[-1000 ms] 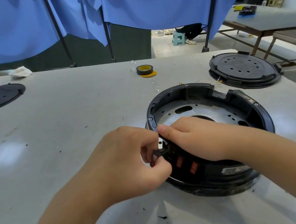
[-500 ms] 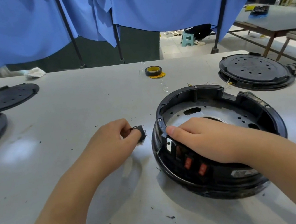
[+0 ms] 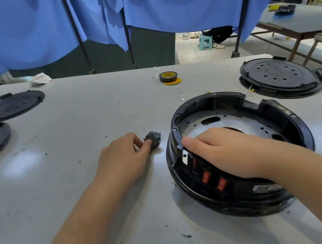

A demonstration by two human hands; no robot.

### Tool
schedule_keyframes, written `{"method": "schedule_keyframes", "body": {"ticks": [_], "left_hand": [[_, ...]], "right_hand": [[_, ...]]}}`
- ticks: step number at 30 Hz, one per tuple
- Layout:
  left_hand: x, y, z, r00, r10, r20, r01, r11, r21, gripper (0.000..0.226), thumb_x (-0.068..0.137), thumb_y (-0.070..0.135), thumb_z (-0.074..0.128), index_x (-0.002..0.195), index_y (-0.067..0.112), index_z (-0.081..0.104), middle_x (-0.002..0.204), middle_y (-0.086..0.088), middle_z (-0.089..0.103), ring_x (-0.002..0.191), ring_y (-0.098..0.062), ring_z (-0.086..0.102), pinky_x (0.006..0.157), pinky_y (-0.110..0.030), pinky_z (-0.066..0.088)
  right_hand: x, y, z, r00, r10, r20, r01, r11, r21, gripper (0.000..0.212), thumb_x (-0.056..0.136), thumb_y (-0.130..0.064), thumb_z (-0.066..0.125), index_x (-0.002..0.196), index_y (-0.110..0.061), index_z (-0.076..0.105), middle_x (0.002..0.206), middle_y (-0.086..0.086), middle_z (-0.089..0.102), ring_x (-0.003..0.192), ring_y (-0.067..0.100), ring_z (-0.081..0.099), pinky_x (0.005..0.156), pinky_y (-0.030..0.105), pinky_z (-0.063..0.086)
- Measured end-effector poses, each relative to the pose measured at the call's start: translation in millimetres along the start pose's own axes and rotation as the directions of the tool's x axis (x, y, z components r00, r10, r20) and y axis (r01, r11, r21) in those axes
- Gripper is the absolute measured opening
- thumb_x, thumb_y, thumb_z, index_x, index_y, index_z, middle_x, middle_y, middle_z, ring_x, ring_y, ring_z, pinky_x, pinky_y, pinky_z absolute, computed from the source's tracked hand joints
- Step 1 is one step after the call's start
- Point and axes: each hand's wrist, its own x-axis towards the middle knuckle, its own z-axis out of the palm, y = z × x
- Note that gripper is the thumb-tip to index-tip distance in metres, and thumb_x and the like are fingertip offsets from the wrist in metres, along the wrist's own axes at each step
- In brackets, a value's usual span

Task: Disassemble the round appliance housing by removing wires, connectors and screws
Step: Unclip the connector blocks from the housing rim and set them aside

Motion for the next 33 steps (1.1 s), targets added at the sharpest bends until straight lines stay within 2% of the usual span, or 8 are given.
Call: {"method": "schedule_keyframes", "body": {"ticks": [6,9,12,17,22,26,29,33], "left_hand": [[2,7,6,0.986,0.050,-0.162,-0.052,0.999,-0.008,0.032,0.091,0.049,0.048,0.070,0.026,0.052,0.064,0.010,0.052,0.066,-0.015,0.049,0.068,-0.032,0.031],[-5,15,2,0.964,0.152,-0.217,-0.177,0.979,-0.102,0.027,0.091,0.041,0.053,0.072,0.022,0.055,0.066,0.009,0.054,0.060,-0.005,0.049,0.064,-0.031,0.032],[-18,28,-8,0.923,0.299,-0.243,-0.347,0.918,-0.191,0.018,0.089,0.031,0.058,0.075,0.020,0.058,0.068,0.007,0.056,0.062,-0.009,0.051,0.059,-0.024,0.038],[-38,46,-26,0.862,0.475,-0.175,-0.505,0.830,-0.235,0.010,0.080,0.023,0.055,0.072,0.017,0.055,0.065,0.008,0.051,0.064,-0.014,0.050,0.059,-0.021,0.037],[-49,53,-48,0.835,0.537,-0.122,-0.546,0.780,-0.306,0.023,0.074,0.043,0.058,0.064,0.022,0.054,0.058,0.009,0.050,0.060,-0.015,0.051,0.055,-0.016,0.035],[-61,61,-45,0.800,0.600,0.011,-0.575,0.771,-0.273,0.036,0.070,0.055,0.060,0.060,0.022,0.050,0.055,0.007,0.050,0.057,-0.015,0.053,0.054,-0.028,0.042],[-64,63,-40,0.790,0.609,0.075,-0.579,0.780,-0.238,0.040,0.068,0.059,0.061,0.061,0.022,0.051,0.056,0.006,0.052,0.059,-0.014,0.053,0.055,-0.035,0.045],[-63,61,-36,0.792,0.603,0.093,-0.587,0.794,-0.156,0.039,0.069,0.061,0.059,0.063,0.023,0.052,0.058,0.010,0.054,0.061,-0.010,0.052,0.055,-0.029,0.044]], "right_hand": [[0,0,0,0.999,-0.019,-0.029,0.018,1.000,-0.014,0.056,0.093,-0.064,0.024,0.061,-0.019,0.034,0.055,-0.004,0.037,0.046,0.011,0.036,0.057,0.034,0.038],[-1,-1,0,0.997,-0.044,-0.067,0.042,0.998,-0.038,0.056,0.094,-0.062,0.026,0.064,-0.016,0.038,0.059,0.003,0.041,0.051,0.015,0.040,0.057,0.036,0.040],[-6,-3,-1,0.974,-0.113,-0.199,0.089,0.988,-0.125,0.054,0.095,-0.057,0.028,0.066,-0.013,0.042,0.058,0.005,0.048,0.053,0.016,0.046,0.055,0.034,0.040],[-16,0,-9,0.924,-0.199,-0.326,0.133,0.968,-0.214,0.049,0.093,-0.052,0.031,0.068,-0.014,0.049,0.058,0.003,0.053,0.054,0.014,0.049,0.056,0.035,0.041],[-29,16,-19,0.959,-0.155,-0.238,0.109,0.974,-0.198,0.053,0.088,-0.057,0.029,0.071,-0.013,0.053,0.058,-0.002,0.049,0.048,0.010,0.042,0.052,0.032,0.036],[-28,22,-16,0.974,-0.161,-0.161,0.137,0.979,-0.149,0.049,0.089,-0.051,0.031,0.067,-0.010,0.043,0.061,0.008,0.041,0.056,0.021,0.041,0.059,0.045,0.040],[-28,23,-13,0.973,-0.167,-0.162,0.148,0.982,-0.119,0.047,0.092,-0.049,0.032,0.067,-0.010,0.037,0.058,0.003,0.037,0.055,0.018,0.037,0.059,0.045,0.038],[-35,22,-12,0.940,-0.253,-0.229,0.212,0.959,-0.188,0.045,0.094,-0.043,0.029,0.067,-0.011,0.045,0.059,0.006,0.044,0.058,0.019,0.043,0.058,0.040,0.038]]}}
